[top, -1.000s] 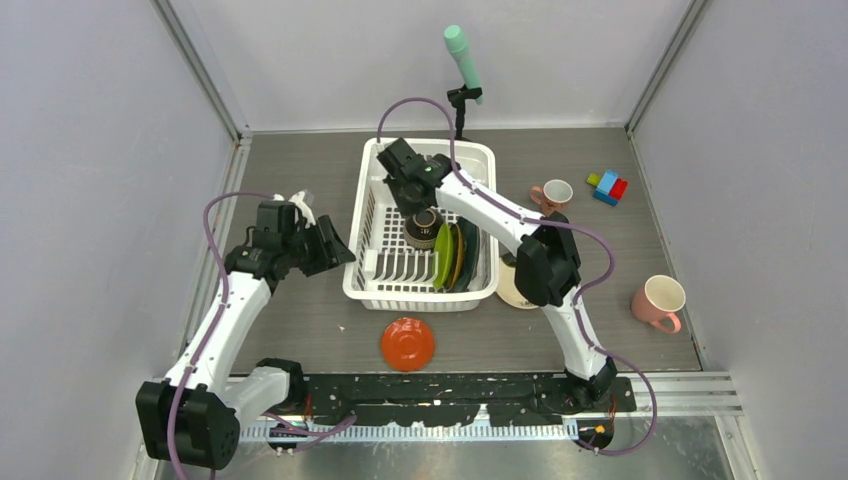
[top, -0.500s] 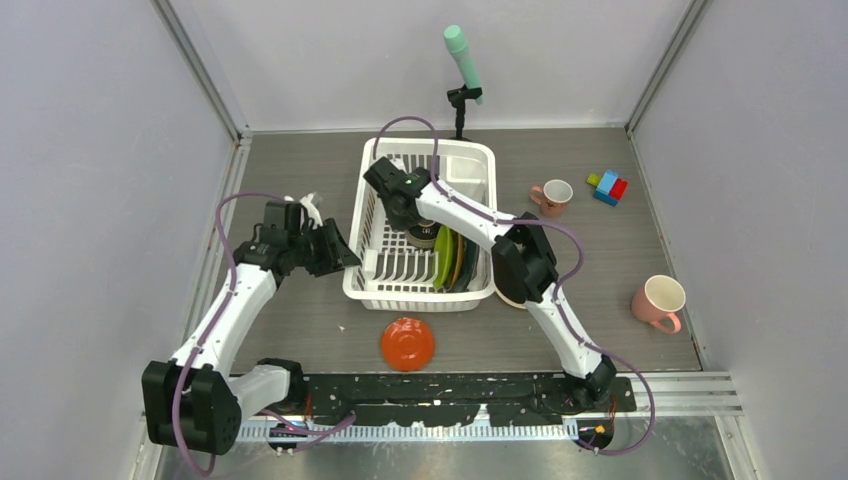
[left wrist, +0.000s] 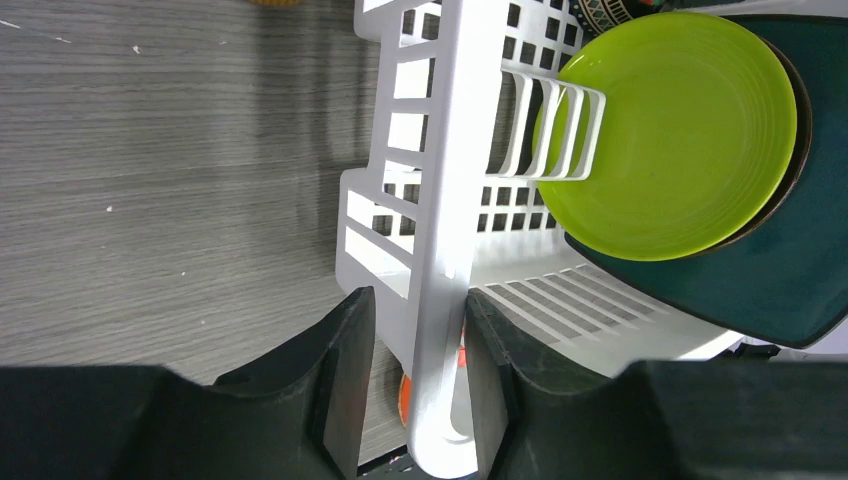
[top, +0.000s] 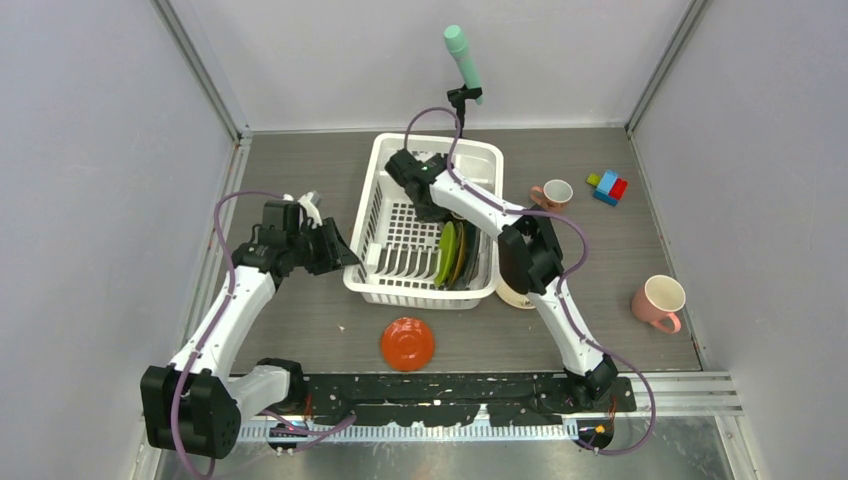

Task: Load the mixed dishes into the dish rack

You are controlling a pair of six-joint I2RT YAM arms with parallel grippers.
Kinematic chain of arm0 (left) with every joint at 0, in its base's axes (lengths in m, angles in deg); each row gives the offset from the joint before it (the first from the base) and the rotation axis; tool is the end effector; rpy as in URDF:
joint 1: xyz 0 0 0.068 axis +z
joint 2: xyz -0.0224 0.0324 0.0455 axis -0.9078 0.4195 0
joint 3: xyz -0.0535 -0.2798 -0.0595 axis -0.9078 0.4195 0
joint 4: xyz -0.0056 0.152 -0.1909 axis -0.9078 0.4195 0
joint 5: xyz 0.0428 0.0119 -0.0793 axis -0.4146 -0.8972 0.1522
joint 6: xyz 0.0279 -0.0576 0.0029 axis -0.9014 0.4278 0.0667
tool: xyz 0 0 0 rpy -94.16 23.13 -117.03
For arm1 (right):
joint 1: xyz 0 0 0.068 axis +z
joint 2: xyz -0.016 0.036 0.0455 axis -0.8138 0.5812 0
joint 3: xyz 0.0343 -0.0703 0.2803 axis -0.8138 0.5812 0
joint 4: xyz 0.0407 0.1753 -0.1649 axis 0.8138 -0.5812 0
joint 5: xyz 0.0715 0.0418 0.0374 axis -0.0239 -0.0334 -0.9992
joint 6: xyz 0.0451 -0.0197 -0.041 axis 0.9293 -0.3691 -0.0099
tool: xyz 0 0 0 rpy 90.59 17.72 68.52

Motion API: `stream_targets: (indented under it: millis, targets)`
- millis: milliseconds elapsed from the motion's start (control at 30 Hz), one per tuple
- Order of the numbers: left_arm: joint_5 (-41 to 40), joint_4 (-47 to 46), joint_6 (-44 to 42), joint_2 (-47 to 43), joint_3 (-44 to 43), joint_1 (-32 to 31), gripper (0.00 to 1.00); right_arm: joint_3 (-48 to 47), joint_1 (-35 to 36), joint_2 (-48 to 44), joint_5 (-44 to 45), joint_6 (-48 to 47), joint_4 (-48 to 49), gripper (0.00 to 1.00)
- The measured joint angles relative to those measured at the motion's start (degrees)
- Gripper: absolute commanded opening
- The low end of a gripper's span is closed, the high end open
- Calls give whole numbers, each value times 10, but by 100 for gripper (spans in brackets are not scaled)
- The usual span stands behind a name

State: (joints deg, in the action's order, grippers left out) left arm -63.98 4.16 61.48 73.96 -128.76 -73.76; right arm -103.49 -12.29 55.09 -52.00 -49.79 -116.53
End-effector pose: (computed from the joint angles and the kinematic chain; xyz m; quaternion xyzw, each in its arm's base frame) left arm 0.1956 -0.0483 0.2742 -0.0992 0.9137 -0.2841 0.2730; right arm 0.3856 0.3220 0.2070 -0.1108 0.9581 -0.0803 0.2518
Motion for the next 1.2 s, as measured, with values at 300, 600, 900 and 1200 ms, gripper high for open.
stream_targets:
  millis: [300,600,900,1200]
  targets:
    - [18,-7,4,0,2,0,28,-35,-15,0,16,-1,-18,8]
    - [31,-11,12,-10,12,-7,15,-70,-10,0,-20,-20,-17,34]
    - [38,-13,27,-38,34,-24,9,-94,-9,-90,-53,-35,-17,56]
    - [39,23,25,-49,31,-31,54,-15,-91,-263,-70,-22,-16,61]
